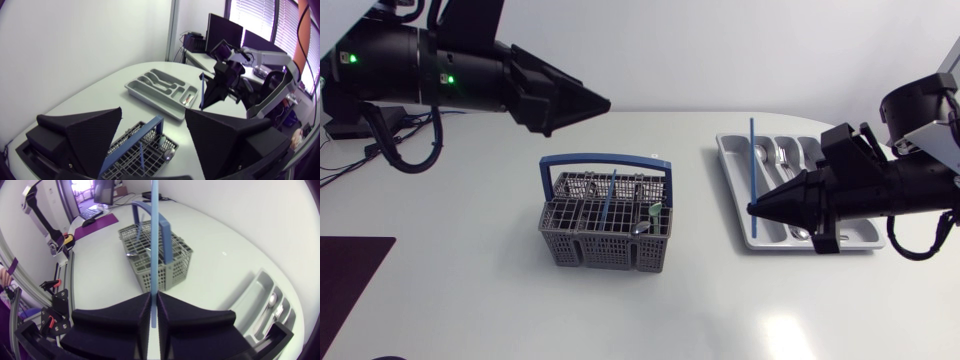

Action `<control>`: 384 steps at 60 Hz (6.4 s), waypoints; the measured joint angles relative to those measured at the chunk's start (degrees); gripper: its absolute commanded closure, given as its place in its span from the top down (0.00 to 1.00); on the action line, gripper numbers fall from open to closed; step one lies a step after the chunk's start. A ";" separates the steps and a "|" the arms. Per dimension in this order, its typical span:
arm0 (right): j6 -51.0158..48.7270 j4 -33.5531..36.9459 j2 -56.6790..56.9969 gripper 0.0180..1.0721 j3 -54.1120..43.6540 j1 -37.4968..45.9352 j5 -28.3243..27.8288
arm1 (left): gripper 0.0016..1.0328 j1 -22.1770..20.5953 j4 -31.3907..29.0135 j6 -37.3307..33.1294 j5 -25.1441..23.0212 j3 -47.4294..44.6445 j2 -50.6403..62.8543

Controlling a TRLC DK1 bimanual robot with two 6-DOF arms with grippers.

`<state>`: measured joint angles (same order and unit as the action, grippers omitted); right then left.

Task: Unload the cutlery basket into the drawer organizer.

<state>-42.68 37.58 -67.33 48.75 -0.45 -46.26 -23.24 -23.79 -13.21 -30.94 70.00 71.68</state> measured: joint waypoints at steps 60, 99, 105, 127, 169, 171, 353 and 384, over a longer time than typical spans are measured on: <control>33.64 -10.84 -44.48 0.27 24.68 2.58 33.90 | 0.93 -9.09 -1.70 -24.57 12.07 -12.26 4.59; 15.76 -19.41 -25.57 0.82 6.78 -0.22 16.92 | 0.84 -6.56 10.45 -20.76 13.51 -17.49 6.64; 9.64 -19.61 -20.17 0.82 3.45 -0.13 11.85 | 0.83 -5.99 12.61 -19.43 13.73 -18.34 6.64; 3.39 -19.06 -9.33 0.82 -4.74 -5.73 9.11 | 0.64 -5.35 16.41 -16.50 13.94 -18.64 8.33; 3.17 -17.25 -3.06 0.83 -7.63 -10.75 8.98 | 0.24 -4.39 18.36 -12.22 13.44 -18.62 11.65; 3.17 -17.11 -3.06 0.83 -7.63 -10.80 8.98 | 0.24 -4.39 18.38 -12.22 13.44 -18.56 11.65; 17.03 -13.75 -5.40 0.08 5.16 -20.63 -6.97 | 0.06 -16.61 14.91 13.64 1.42 -8.41 1.27; 17.03 -12.68 -5.57 0.05 5.20 -21.24 -6.19 | 0.74 -14.82 15.06 13.68 0.92 -7.23 2.54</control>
<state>-25.65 24.91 -72.90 53.95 -21.69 -52.45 -38.06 -8.73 0.47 -30.02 62.76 74.22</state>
